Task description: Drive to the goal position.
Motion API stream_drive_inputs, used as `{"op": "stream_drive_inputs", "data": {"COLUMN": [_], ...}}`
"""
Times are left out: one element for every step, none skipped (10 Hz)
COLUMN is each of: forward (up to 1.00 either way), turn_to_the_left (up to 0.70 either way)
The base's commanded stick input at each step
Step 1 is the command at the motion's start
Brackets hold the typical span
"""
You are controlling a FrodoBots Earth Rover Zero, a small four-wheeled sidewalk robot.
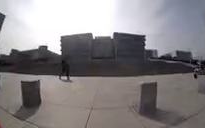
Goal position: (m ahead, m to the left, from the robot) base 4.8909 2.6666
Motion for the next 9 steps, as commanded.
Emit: {"op": "stream_drive_inputs", "data": {"forward": [1.00,1.00,1.00,1.00,1.00,1.00,1.00,1.00,1.00], "turn_to_the_left": [0.40,0.40,0.40,0.40,0.40,0.40,0.40,0.40,0.40]}}
